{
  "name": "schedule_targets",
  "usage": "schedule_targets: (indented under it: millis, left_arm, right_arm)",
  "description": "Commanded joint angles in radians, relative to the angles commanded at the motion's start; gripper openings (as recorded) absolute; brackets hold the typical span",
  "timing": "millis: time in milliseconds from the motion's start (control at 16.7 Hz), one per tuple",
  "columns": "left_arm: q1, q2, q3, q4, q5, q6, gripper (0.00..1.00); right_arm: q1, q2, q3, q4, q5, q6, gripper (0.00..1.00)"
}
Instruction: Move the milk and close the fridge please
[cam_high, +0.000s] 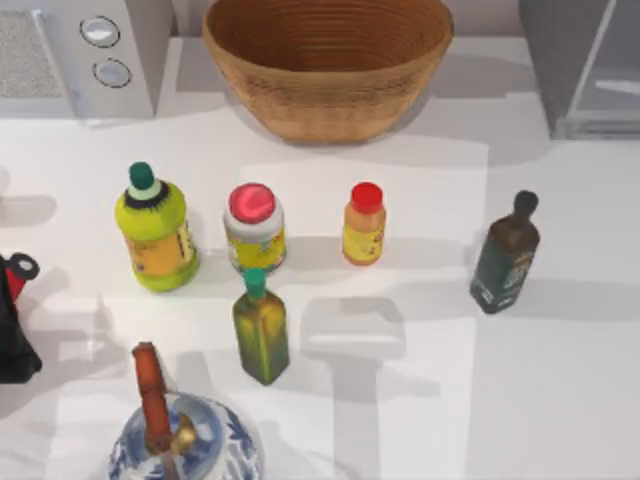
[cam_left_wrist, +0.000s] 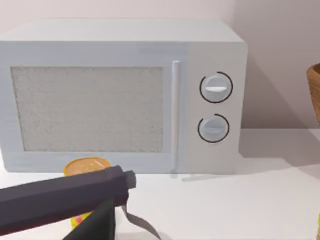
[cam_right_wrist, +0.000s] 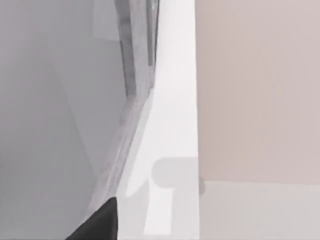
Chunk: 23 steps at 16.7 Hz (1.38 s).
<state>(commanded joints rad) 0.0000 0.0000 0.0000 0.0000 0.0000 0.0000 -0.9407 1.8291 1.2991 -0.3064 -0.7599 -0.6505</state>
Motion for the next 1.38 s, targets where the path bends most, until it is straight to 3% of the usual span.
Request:
schedule_targets:
  millis: [300,840,1140,1380]
  left_arm:
    - [0.0,0.0,0.0,0.0,0.0,0.0,1.0]
    - [0.0,0.0,0.0,0.0,0.0,0.0,1.0]
    - [0.0,0.0,0.0,0.0,0.0,0.0,1.0]
    - [0.0,0.0,0.0,0.0,0.0,0.0,1.0]
  right_arm:
    - [0.093,-0.011,-0.042,0.044,0.08,0.077,1.0]
    - [0.495,-0.112,-0.158,0.205,0.396,0.35,1.0]
    - [0.784,-0.154,-0.235,0.285,0.612,0.532,1.0]
    - [0.909,-0.206,-0.298,0.354,0.717,0.629,1.0]
